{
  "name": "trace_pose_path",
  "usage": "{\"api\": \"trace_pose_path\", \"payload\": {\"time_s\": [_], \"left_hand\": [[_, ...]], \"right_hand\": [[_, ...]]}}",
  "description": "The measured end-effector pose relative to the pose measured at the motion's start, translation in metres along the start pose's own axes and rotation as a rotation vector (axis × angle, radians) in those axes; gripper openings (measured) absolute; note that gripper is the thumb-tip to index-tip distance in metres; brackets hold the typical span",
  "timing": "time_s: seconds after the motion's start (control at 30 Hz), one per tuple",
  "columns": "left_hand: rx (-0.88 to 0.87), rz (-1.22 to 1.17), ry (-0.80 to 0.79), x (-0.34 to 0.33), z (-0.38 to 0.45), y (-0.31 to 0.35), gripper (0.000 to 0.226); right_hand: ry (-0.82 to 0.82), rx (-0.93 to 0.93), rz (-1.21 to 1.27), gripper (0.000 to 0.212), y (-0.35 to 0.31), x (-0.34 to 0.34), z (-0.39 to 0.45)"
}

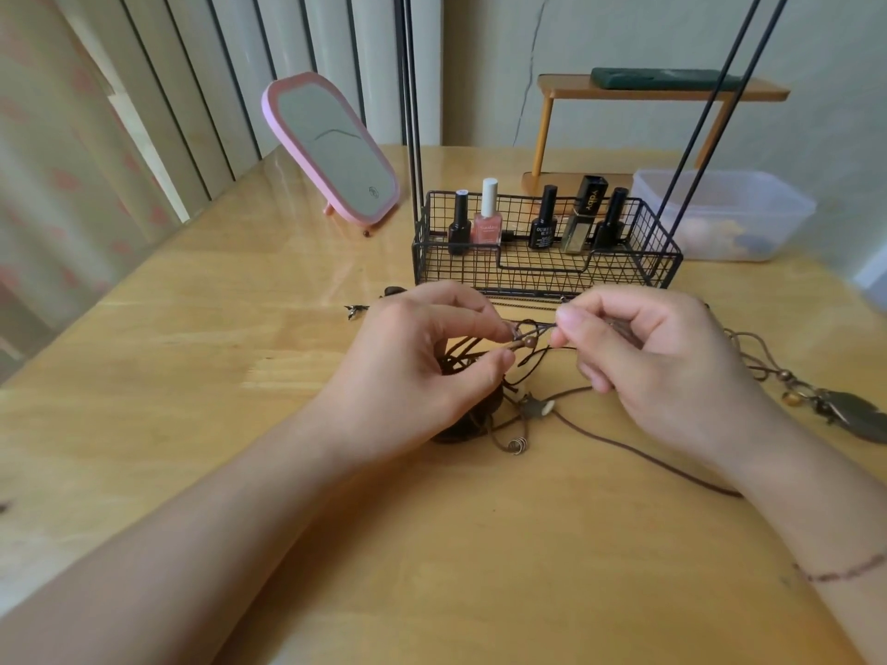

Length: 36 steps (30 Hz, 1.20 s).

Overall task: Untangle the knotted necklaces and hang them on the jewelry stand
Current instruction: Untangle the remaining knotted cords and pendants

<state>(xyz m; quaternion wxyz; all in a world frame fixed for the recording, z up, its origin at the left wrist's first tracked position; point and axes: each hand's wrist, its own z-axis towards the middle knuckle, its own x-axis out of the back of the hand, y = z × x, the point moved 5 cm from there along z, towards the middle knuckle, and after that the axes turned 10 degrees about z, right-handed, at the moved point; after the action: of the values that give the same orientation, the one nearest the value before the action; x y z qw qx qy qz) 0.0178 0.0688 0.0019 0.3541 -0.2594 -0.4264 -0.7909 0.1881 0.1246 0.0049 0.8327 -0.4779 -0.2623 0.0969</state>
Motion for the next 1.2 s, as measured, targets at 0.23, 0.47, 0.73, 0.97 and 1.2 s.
{"api": "trace_pose_path", "payload": {"time_s": [0.23,0.47,0.73,0.97,1.2], "left_hand": [[0.064,-0.087,0.003,0.0,0.001,-0.003,0.007],[0.075,-0.15,0.016,-0.001,0.001,-0.002,0.011],[0.125,-0.165,0.016,-0.003,0.001,-0.004,0.014],[0.137,-0.095,0.015,-0.001,0.001,-0.004,0.014],[0.129,-0.149,-0.007,-0.003,0.001,-0.002,0.015]], "right_hand": [[-0.055,-0.062,0.049,0.012,0.0,-0.002,-0.002],[-0.136,-0.058,0.132,0.022,0.001,-0.011,-0.003],[-0.099,-0.036,0.038,0.021,0.0,-0.01,-0.003],[0.036,-0.07,0.093,0.04,0.002,0.0,-0.001],[0.019,-0.041,-0.043,0.02,-0.005,0.0,-0.003]]}}
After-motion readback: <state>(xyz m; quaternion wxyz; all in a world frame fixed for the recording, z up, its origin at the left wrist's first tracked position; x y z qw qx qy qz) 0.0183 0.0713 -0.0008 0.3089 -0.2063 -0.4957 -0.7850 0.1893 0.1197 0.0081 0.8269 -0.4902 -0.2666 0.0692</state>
